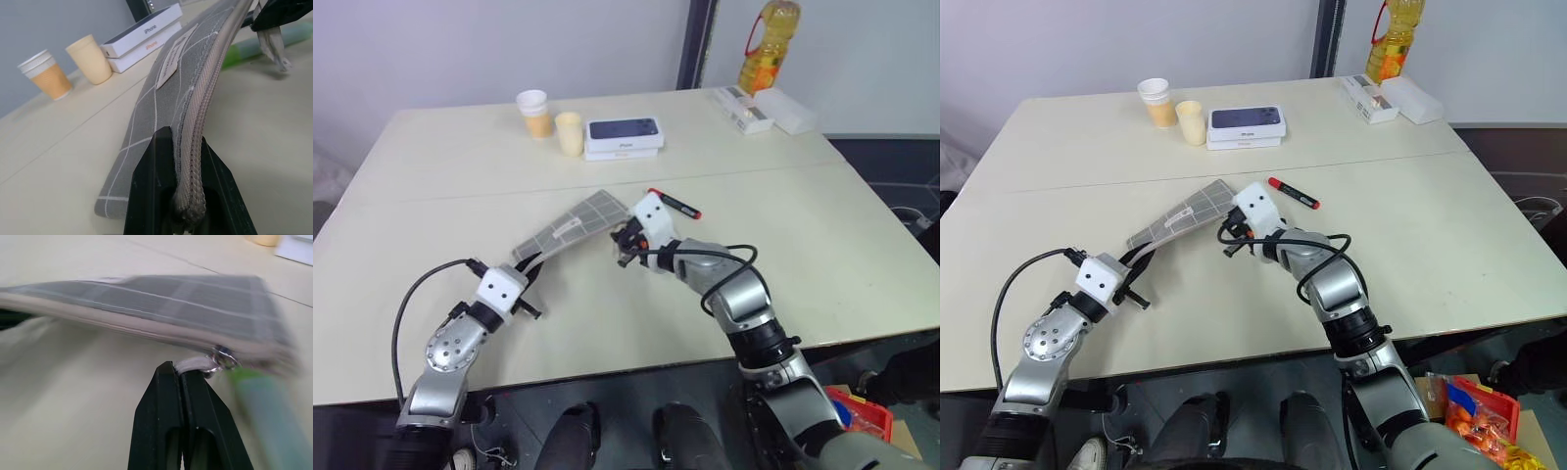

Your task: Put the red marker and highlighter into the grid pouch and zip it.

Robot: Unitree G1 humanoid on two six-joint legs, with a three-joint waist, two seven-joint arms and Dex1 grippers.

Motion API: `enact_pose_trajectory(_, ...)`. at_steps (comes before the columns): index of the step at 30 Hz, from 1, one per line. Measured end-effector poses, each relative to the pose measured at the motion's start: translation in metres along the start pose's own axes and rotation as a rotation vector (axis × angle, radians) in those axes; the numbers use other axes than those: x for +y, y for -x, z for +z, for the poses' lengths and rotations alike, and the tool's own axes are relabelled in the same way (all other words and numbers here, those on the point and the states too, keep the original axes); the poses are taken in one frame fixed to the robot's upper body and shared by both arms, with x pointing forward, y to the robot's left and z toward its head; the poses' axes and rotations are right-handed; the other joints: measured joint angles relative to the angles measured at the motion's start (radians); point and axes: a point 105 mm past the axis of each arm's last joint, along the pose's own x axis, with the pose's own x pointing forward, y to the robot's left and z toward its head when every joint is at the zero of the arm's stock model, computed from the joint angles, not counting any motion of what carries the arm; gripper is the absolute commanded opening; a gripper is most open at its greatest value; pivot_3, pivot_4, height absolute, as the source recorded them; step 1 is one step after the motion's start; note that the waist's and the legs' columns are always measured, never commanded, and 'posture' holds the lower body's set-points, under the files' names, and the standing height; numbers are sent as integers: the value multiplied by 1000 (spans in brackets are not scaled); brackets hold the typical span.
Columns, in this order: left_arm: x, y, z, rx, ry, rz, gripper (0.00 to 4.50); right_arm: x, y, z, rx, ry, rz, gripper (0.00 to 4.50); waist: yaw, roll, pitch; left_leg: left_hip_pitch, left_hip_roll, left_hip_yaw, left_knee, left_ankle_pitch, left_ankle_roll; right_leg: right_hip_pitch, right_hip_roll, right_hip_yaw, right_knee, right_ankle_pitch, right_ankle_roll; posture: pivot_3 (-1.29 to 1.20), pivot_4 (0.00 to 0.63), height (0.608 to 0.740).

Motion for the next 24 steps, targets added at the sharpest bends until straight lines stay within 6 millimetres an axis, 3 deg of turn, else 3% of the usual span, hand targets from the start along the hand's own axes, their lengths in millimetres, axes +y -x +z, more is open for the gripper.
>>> enact_pose_trajectory(6, -12, -12, 10, -16, 26, -21, 0, 50, -21, 20, -9, 109, 174, 33, -2, 0, 0, 0, 0, 0, 0, 0, 0, 0, 0, 0, 0, 0, 0, 0, 150, 740)
enact_pose_trajectory(11, -11, -12, 11, 6, 39, -1, 0, 71, -26, 21, 6, 189, 258, 33, 0, 0, 0, 0, 0, -1, 1, 0, 0, 0, 0, 0, 0, 0, 0, 0, 150, 740)
enact_pose_trajectory(15, -10, -13, 11, 21, 45, 21, 0, 74, -27, 22, 8, 212, 265, 33, 0, 0, 0, 0, 0, -1, 1, 0, 0, 0, 0, 0, 0, 0, 0, 0, 150, 740)
enact_pose_trajectory(18, -8, -14, 15, 17, 37, 34, 0, 72, -22, 20, 20, 226, 283, 1258, 1, 0, 0, 0, 0, -1, 1, 0, 0, 0, 0, 0, 0, 0, 0, 0, 150, 740)
enact_pose_trajectory(20, -4, -13, 17, 16, 19, 48, 0, 63, -16, 17, 35, 242, 271, 2393, 2, 0, 0, 0, 0, -1, 1, 0, 0, 1, 0, -1, 0, 0, 0, 0, 150, 740)
enact_pose_trajectory(23, 17, -7, 12, 51, -32, 110, 0, 28, 0, 1, 85, 250, 151, 3883, 5, 0, 0, 0, 0, -1, 1, 0, 0, 1, 0, -1, 0, 0, 0, 0, 150, 740)
enact_pose_trajectory(24, 25, -4, 10, 63, -46, 134, 0, 14, 6, -5, 106, 248, 104, 3883, 7, 0, 0, 0, 0, -1, 1, 0, 0, 1, 0, -1, -1, 0, 0, 0, 150, 740)
